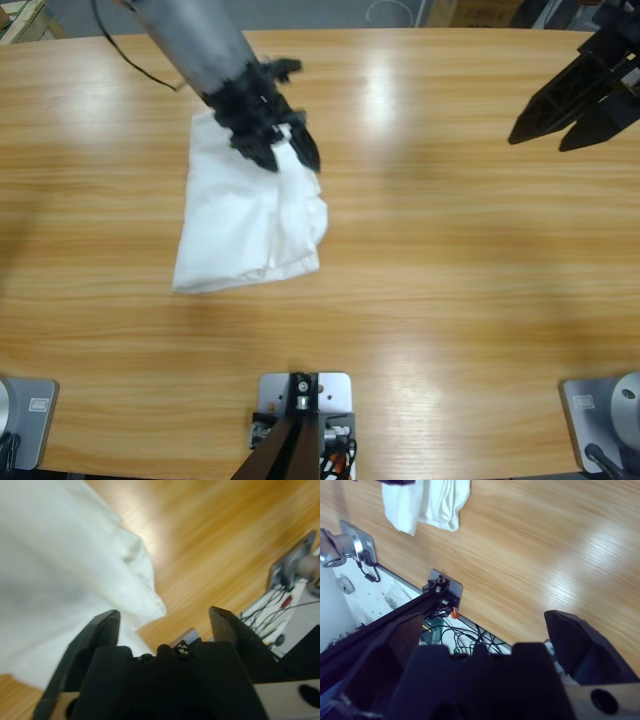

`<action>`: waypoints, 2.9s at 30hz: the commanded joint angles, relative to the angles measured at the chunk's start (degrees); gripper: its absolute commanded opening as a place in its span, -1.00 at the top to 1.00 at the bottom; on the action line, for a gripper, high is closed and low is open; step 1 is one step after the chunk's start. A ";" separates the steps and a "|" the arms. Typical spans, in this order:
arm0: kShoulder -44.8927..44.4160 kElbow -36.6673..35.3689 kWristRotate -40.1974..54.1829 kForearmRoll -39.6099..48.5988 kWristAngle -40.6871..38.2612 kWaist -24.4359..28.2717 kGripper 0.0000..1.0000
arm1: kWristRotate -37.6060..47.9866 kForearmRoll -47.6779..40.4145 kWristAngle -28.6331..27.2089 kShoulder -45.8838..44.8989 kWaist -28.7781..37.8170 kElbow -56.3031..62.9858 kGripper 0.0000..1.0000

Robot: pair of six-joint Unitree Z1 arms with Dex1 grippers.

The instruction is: Fold clothes

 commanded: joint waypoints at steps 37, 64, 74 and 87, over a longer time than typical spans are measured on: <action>-2.14 10.30 7.84 4.21 -0.05 18.61 -0.99 | 31.18 -49.01 8.52 20.54 31.72 15.33 -0.99; -3.19 12.88 9.44 4.24 1.04 19.63 -0.99 | 29.51 -50.35 11.35 27.81 29.68 8.77 -0.88; -3.19 13.67 9.86 4.15 1.67 19.97 -0.99 | 29.24 -50.24 11.88 29.43 29.66 10.26 -0.32; -3.40 14.01 10.02 4.15 1.67 19.93 -0.98 | 27.55 -49.98 8.40 28.01 29.72 12.88 1.00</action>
